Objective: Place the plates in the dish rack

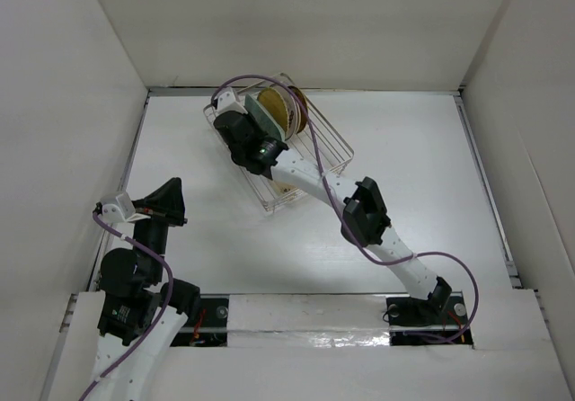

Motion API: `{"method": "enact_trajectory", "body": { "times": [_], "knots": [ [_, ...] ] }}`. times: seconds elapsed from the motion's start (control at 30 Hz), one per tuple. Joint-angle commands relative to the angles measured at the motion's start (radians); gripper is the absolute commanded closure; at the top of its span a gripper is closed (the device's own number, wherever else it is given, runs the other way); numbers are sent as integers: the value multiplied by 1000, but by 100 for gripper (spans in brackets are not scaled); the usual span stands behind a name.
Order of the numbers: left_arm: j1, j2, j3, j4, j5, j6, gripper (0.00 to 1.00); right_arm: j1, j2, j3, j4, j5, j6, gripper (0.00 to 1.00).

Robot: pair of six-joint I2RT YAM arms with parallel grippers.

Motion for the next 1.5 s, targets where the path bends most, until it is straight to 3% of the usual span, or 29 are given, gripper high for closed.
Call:
{"method": "enact_trajectory", "body": {
  "times": [0.0,0.03,0.13,0.3,0.4,0.43,0.47,0.5,0.63,1.03,1.1,1.2,1.23,1.27,1.47],
  "knots": [
    [-8,-12,-7,52,-8,8,94,20,-22,-1,56,-10,19,87],
    [-8,-9,-7,50,-8,8,94,20,-42,-9,56,-21,32,60],
    [-8,-1,-8,49,5,7,94,20,-104,-58,58,-79,85,40],
    [-8,5,-8,52,4,8,94,-1,-425,-353,197,-243,187,42],
    [-8,3,-8,52,7,8,94,-58,-604,-600,208,-380,285,80],
    [-8,2,-10,52,8,8,94,-76,-640,-709,202,-414,314,97],
    [-8,3,-8,52,8,8,94,-98,-672,-764,197,-488,362,100],
    [-8,3,-10,53,10,7,94,-134,-700,-820,196,-530,377,100],
    [-8,9,-8,53,18,8,94,-205,-784,-1013,173,-676,436,47],
    [-8,37,-8,53,24,8,94,-224,-717,-1070,182,-776,460,44],
    [-8,38,-10,53,24,8,94,-224,-699,-1069,187,-785,460,47],
    [-8,45,-8,52,22,10,94,-224,-659,-1046,161,-765,454,77],
    [-8,46,-8,52,22,10,94,-224,-655,-1041,156,-756,453,92],
    [-8,46,-8,52,21,8,94,-224,-654,-1036,157,-741,450,98],
    [-8,58,-8,55,25,10,94,-187,-721,-1010,190,-615,410,100]
  ]
}}
